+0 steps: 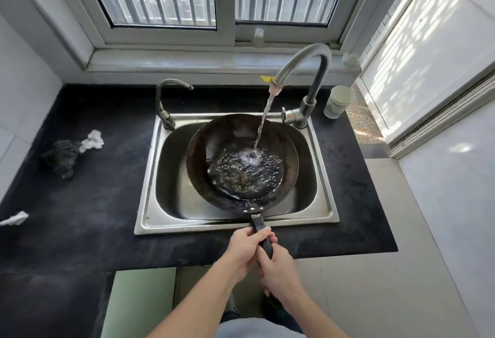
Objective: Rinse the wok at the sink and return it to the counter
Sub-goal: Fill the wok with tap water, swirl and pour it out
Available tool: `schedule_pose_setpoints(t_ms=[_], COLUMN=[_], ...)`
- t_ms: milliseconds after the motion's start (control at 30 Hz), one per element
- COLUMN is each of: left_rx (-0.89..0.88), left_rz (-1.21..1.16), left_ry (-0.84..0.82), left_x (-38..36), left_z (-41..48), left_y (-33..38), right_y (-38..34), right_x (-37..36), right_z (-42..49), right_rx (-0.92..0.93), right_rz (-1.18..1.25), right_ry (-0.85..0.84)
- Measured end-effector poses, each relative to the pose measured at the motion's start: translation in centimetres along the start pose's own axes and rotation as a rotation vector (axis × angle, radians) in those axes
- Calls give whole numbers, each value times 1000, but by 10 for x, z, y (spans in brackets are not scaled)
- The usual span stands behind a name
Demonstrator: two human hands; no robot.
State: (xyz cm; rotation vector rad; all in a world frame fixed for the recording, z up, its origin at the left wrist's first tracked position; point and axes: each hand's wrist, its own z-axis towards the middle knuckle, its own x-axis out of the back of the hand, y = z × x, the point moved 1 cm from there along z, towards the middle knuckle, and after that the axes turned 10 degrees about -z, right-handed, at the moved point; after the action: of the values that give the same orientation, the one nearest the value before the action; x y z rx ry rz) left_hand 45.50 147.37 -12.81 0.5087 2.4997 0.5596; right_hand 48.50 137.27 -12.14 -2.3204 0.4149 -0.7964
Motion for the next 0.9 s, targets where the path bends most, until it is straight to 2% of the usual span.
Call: schedule_pose_setpoints(t_ms=[233, 400, 567, 733, 900], left_rx=[-60, -37, -16, -12, -21], left_rz=[-12, 19, 33, 16, 18], left_ry=[30, 39, 23, 18, 35], left_x=[22, 30, 15, -8, -14], left_z=[-13, -15, -9, 1, 12], left_y=[5, -8, -10, -4, 4], right_y=[-13, -7, -1, -1, -11], right_x=[-14, -19, -5, 14, 26], right_z=[-11, -21, -15, 4, 18], right_rx=[35, -13, 5, -7, 27], right_rz=[-7, -24, -106, -103, -204], right_ry=[-43, -48, 13, -8, -25])
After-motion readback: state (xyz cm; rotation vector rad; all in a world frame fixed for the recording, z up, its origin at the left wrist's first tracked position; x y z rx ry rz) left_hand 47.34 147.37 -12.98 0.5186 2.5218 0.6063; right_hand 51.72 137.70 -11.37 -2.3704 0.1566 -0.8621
